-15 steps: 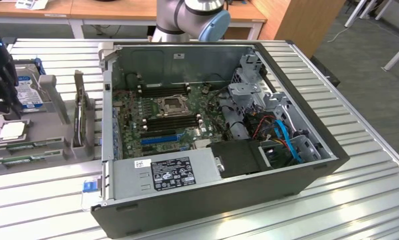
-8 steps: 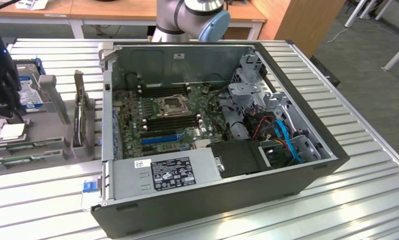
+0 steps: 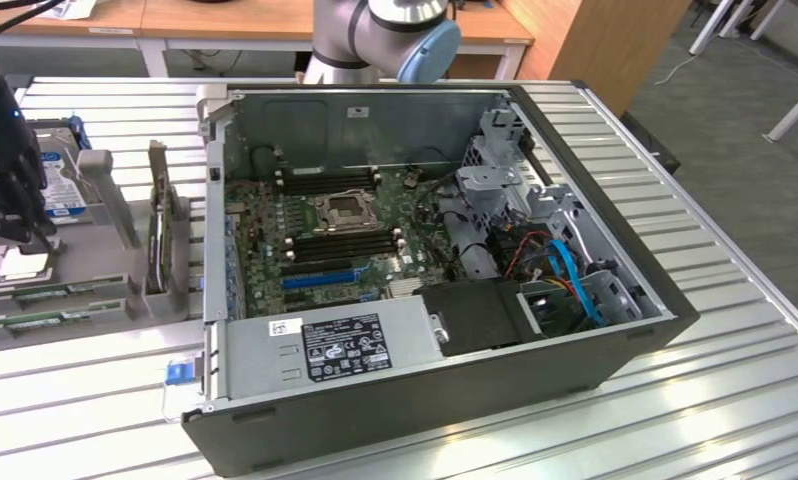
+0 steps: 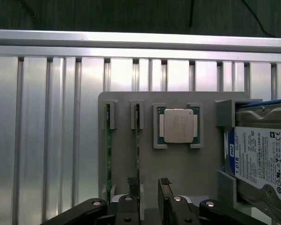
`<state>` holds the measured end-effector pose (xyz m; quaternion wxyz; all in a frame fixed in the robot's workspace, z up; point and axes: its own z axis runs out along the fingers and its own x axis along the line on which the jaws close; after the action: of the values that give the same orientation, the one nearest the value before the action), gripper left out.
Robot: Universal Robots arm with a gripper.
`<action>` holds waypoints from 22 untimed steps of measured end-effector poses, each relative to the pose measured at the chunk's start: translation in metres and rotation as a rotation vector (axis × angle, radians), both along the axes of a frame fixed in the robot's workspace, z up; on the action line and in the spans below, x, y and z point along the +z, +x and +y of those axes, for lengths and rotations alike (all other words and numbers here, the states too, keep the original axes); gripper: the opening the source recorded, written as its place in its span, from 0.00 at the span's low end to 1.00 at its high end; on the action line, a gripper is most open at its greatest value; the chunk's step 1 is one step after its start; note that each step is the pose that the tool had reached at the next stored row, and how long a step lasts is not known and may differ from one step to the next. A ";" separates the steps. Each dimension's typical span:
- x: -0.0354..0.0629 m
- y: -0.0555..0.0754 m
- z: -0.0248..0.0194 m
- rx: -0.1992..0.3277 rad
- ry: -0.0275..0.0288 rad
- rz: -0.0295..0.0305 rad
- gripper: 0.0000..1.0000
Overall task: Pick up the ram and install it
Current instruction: 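Pick up the ram and move it above insertion slot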
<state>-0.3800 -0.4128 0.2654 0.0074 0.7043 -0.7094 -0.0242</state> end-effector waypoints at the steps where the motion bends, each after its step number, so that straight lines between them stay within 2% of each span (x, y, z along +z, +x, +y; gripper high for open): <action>1: -0.0009 0.000 0.0000 0.000 0.0000 -0.0001 0.29; 9: -0.0016 0.000 -0.0006 0.000 0.0001 -0.0003 0.29; 22: -0.0014 0.000 -0.0128 0.000 -0.0001 0.0000 0.29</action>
<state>-0.3800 -0.4256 0.2641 0.0074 0.7044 -0.7094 -0.0242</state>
